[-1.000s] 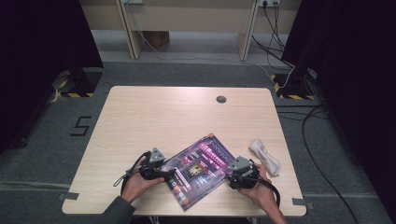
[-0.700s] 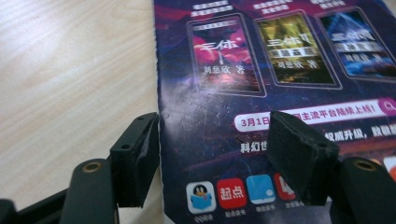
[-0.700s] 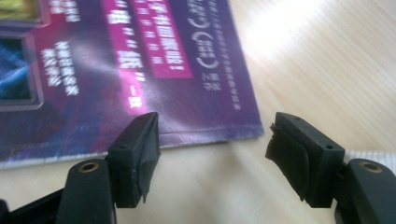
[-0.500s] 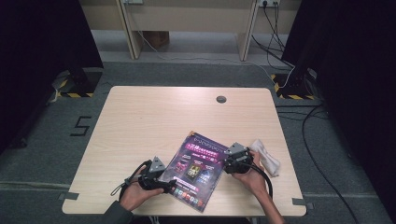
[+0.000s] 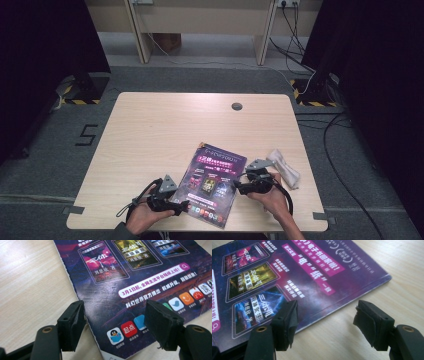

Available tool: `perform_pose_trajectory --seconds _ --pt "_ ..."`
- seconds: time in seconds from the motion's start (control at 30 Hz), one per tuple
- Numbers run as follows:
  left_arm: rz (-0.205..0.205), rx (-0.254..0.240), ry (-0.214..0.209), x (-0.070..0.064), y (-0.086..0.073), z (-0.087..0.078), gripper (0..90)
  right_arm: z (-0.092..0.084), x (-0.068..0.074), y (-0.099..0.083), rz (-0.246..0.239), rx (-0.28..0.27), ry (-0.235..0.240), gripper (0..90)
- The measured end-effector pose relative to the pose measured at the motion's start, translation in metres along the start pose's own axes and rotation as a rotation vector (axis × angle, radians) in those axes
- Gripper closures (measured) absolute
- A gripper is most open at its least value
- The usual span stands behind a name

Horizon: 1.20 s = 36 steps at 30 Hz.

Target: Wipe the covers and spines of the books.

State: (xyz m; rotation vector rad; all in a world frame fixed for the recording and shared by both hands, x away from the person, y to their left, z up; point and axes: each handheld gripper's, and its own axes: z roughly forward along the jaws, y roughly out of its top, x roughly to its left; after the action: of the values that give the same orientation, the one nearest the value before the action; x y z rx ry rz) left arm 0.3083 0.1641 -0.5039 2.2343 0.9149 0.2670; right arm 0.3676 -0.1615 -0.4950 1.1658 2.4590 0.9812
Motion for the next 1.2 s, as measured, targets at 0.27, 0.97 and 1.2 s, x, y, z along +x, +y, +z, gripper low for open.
perform_pose_trajectory --seconds 0.27,0.97,1.2 --pt "0.025 0.001 -0.018 -0.008 -0.001 -0.001 34.8 0.010 0.007 0.000 -0.018 0.012 0.040 36.3" --pt "0.037 -0.006 -0.016 -0.025 0.007 0.008 33.5 0.031 -0.002 0.025 -0.035 -0.002 -0.037 34.6" --pt "0.056 -0.005 -0.003 -0.028 0.012 0.013 32.9 0.034 -0.010 0.026 0.003 -0.016 -0.036 35.1"
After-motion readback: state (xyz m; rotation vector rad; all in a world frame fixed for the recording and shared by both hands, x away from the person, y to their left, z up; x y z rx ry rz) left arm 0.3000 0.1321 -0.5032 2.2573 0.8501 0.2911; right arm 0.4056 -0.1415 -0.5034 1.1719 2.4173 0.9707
